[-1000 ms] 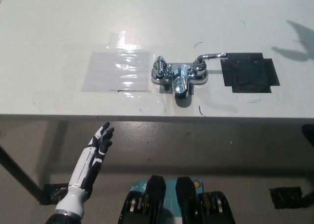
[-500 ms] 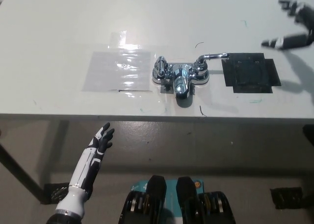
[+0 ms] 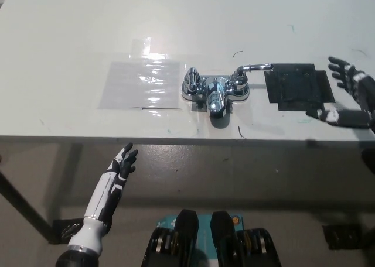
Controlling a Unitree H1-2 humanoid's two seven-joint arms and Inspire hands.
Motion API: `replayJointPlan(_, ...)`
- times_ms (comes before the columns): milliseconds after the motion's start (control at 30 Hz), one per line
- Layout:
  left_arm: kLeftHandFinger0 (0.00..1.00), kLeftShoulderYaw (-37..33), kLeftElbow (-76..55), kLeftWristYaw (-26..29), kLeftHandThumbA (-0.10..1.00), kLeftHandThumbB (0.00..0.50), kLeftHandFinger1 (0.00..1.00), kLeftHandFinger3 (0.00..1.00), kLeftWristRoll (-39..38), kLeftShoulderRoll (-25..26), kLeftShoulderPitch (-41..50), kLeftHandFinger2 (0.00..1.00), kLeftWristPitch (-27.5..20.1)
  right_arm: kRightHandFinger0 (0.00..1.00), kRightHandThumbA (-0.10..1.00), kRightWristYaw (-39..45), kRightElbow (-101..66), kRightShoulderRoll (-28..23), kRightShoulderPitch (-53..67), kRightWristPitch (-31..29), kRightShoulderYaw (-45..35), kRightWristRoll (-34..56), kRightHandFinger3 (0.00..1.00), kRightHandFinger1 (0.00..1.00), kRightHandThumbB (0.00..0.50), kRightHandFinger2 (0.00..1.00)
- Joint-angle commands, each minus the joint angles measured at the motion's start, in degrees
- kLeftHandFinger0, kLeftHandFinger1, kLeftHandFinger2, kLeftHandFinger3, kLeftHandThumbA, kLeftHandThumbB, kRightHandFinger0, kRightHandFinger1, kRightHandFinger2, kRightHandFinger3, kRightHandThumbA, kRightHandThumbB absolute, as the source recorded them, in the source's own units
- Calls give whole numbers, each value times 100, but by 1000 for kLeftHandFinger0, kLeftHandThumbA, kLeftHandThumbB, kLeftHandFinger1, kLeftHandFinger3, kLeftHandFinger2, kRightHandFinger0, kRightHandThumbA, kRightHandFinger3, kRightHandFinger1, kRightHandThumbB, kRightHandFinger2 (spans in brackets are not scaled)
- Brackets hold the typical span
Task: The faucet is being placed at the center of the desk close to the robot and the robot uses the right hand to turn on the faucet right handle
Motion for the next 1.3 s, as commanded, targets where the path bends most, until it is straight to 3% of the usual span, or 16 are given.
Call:
replayJointPlan(0,1000,168,-205,-54,965,0,1000,1000,-292,65,-545,1000,-31,1000,880,-1820,-4968,-128,436,-552,-1329,5562,1000,1000,200,1000)
replayJointPlan(100,1000,168,-201,-53,960,0,1000,1000,-285,70,-550,1000,-19,1000,872,-1679,-4953,22,723,-685,-1213,5528,1000,1000,184,1000)
replayJointPlan(133,1000,174,-203,-44,959,0,1000,1000,-283,68,-542,1000,-32,1000,849,-1627,-4900,225,861,-652,-1140,5414,1000,1000,222,1000)
replayJointPlan(267,1000,193,-213,-25,959,0,1000,1000,-288,64,-569,1000,-18,1000,902,-1183,-4589,611,1151,-641,-1029,4896,1000,1000,178,1000)
replayJointPlan(333,1000,200,-210,-48,955,0,1000,1000,-346,60,-563,1000,-46,1000,924,-921,-4302,887,1450,-589,-950,4535,1000,1000,180,1000)
replayJointPlan(433,1000,178,-229,-76,946,0,1000,1000,-339,79,-507,1000,-43,1000,833,-566,-3745,1208,1866,-648,-884,4152,1000,1000,179,1000)
replayJointPlan(500,1000,168,-271,-73,945,0,1000,1000,-330,74,-436,1000,-37,1000,831,-436,-3430,1332,2038,-703,-850,3763,1000,1000,163,1000)
replayJointPlan(600,1000,158,-296,-52,943,0,1000,1000,-294,65,-373,1000,-36,1000,799,-315,-2816,1543,2193,-954,-801,3260,1000,1000,56,1000)
replayJointPlan(733,1000,158,-263,-69,935,0,1000,1000,-309,74,-327,1000,-104,1000,757,-259,-2135,1694,2335,-1348,-657,2715,1000,1000,65,1000)
replayJointPlan(833,1000,134,-291,-78,940,0,1000,1000,-265,95,-255,1000,-78,1000,728,-347,-1649,1837,2467,-1449,-528,2446,1000,1000,108,1000)
replayJointPlan(900,1000,118,-312,-114,943,0,1000,1000,-279,114,-214,1000,-47,1000,691,-364,-1278,1918,2537,-1646,-448,2321,1000,1000,66,1000)
replayJointPlan(967,1000,102,-319,-148,941,0,1000,1000,-312,123,-185,1000,-45,1000,689,-373,-1022,1919,2558,-1778,-388,2230,1000,1000,58,1000)
replayJointPlan(1133,1000,101,-247,-106,950,0,1000,1000,-216,139,-133,1000,-136,1000,677,-458,-530,1886,2516,-1954,-255,2096,1000,1000,74,1000)
replayJointPlan(1267,1000,84,-248,-104,949,0,1000,1000,-219,128,-119,1000,-105,1000,693,-617,-488,1853,2482,-2046,-142,1824,1000,1000,59,1000)
